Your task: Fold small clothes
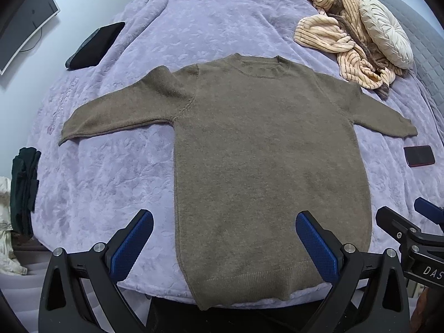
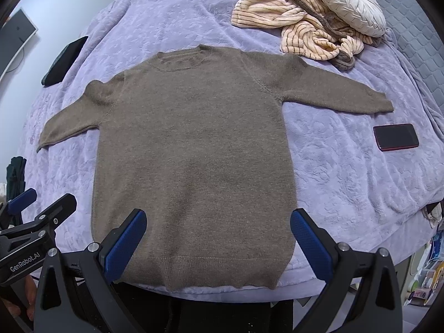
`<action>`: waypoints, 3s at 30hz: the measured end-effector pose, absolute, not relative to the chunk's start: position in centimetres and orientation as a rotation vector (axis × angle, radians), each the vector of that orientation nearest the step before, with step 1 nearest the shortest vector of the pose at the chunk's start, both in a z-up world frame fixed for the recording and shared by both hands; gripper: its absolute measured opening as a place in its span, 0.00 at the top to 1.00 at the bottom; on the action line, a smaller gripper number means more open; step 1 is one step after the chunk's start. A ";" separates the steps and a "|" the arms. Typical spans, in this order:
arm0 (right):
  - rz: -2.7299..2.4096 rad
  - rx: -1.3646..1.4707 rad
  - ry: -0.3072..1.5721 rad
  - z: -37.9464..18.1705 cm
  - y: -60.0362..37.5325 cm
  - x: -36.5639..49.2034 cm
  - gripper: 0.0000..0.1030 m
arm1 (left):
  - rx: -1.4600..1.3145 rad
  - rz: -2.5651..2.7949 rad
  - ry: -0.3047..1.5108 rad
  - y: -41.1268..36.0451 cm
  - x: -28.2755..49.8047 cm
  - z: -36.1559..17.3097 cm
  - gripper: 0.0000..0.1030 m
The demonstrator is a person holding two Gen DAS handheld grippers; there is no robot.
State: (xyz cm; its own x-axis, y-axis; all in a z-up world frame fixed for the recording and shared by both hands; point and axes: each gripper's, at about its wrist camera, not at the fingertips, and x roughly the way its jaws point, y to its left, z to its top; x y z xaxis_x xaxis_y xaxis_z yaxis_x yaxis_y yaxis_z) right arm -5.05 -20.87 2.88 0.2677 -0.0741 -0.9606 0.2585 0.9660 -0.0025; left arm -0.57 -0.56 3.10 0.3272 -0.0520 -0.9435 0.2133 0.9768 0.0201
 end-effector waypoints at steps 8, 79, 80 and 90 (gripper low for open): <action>-0.227 0.163 1.281 3.0 -20.9 -5.1 0.00 | 0.158 -0.172 1.233 -0.5 -0.9 3.1 0.00; -0.155 0.165 1.331 1.7 -24.1 -2.1 0.00 | 0.186 -0.080 1.293 -4.0 1.2 2.7 0.00; -0.150 0.165 1.331 1.7 -24.3 -2.0 0.00 | 0.190 -0.076 1.291 -4.2 1.1 2.8 0.00; -0.114 0.163 1.332 1.9 -25.5 -1.2 0.00 | 0.173 -0.050 1.305 -5.3 1.1 3.1 0.00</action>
